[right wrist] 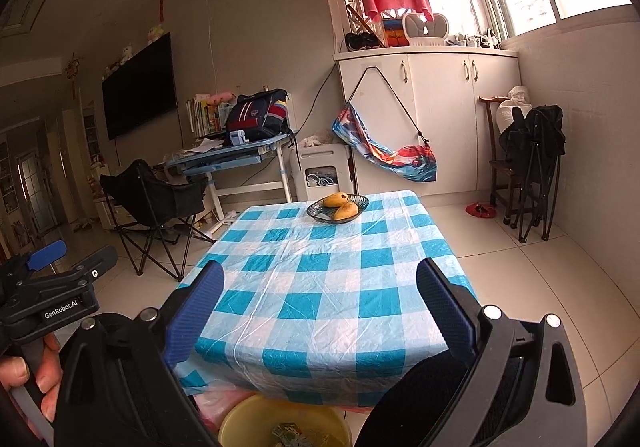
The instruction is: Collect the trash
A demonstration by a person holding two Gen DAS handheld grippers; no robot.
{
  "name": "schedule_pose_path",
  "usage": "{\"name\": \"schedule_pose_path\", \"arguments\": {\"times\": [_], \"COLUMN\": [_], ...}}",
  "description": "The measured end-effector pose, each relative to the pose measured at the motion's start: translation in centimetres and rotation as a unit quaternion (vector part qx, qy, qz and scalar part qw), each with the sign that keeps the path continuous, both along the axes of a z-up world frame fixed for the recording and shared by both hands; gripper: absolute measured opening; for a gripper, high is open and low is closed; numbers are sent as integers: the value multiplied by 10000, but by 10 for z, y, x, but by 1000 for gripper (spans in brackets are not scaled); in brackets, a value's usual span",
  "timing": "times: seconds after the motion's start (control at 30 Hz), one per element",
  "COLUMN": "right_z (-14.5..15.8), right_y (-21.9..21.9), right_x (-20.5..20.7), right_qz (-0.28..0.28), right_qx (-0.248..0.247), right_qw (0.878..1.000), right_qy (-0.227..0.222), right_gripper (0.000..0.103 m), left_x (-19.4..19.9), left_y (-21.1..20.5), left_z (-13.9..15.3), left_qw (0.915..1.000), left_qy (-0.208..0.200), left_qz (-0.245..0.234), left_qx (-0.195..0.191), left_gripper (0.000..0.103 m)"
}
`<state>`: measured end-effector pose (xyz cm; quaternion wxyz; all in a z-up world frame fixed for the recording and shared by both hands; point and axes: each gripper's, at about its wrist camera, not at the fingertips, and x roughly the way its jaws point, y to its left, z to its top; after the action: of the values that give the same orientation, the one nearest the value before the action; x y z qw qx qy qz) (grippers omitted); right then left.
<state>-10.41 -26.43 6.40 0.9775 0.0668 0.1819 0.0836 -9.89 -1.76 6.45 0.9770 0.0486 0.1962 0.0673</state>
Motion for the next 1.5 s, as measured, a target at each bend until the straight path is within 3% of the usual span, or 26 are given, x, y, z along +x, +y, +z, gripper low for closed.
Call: {"name": "schedule_pose_path", "arguments": {"times": [0.6, 1.5], "right_z": [-15, -15], "right_y": [37, 40], "right_x": [3, 2], "right_qz": [183, 176], "right_qx": [-616, -695], "right_qw": [9978, 9973], "right_qy": [130, 186], "right_gripper": [95, 95], "left_x": [-2, -2], "left_y": [34, 31], "left_z": [-14, -16], "left_qw": [9982, 9989], "left_qy": [161, 147], "left_qz": [158, 228], "left_qx": [-552, -388], "left_gripper": [96, 96]}}
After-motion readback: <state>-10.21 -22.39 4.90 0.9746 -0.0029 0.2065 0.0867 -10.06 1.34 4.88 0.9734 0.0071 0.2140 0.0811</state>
